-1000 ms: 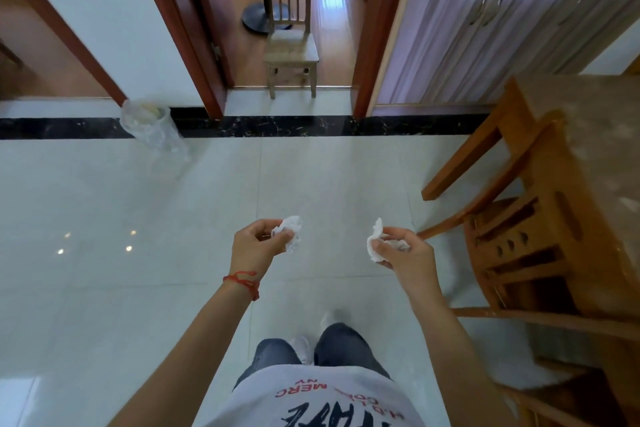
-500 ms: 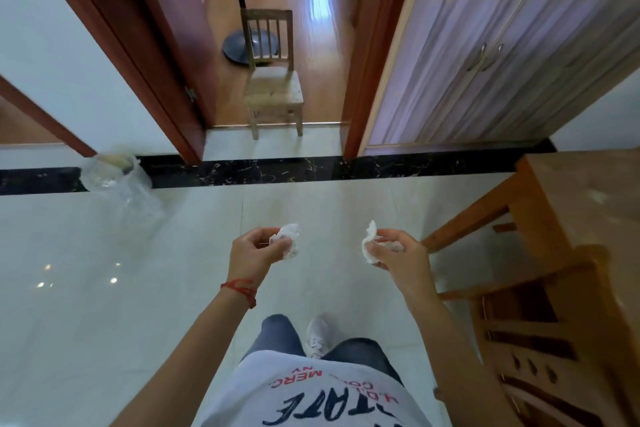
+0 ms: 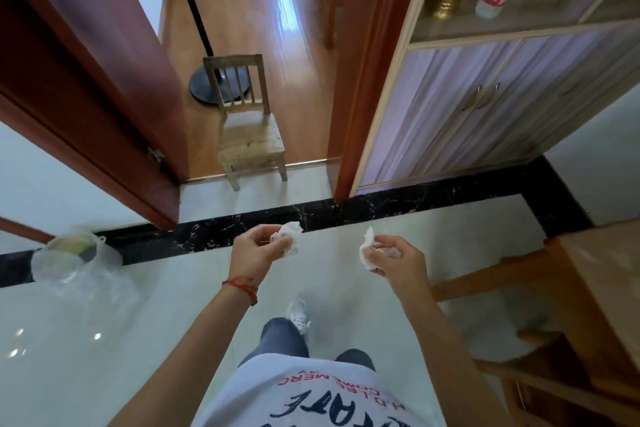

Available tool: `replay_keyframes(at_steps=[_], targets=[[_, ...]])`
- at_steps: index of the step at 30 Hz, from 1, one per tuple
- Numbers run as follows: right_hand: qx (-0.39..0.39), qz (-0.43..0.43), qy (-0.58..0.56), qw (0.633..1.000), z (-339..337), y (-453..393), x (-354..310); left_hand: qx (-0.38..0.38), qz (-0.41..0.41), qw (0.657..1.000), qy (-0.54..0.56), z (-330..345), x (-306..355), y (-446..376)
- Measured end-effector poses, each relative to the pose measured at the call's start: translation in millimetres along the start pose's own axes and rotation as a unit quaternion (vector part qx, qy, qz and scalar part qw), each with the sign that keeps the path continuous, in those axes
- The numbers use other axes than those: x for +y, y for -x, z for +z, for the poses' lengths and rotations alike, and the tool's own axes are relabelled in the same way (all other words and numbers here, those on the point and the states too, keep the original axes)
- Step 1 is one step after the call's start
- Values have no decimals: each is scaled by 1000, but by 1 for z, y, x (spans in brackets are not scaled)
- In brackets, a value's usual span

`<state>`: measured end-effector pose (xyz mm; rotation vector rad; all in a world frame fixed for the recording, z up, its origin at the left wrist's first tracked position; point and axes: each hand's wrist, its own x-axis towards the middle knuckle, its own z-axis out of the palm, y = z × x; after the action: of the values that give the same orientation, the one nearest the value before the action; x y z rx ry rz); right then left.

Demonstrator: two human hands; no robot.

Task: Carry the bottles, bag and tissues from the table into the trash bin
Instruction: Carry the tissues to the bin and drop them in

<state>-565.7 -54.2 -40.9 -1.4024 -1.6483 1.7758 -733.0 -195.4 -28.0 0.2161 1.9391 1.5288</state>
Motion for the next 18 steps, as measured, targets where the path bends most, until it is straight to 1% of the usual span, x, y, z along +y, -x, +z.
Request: replay_keyframes(at_steps=[4,8,13,18], targets=[[21,-7,-10,1000,16,-41,-25,-23,1,1000,-8,4,31,-55],[42,6,-19,999,20,-76,-40,-38,-17,999,-9,18,52,-96],[62,-3,-16,998,14,-123,-58,-63,-23,998,-20,51,74,-141],[88,-24,22,996,-1,-171,-79,-80,-18,996,-28,91,95,-180]])
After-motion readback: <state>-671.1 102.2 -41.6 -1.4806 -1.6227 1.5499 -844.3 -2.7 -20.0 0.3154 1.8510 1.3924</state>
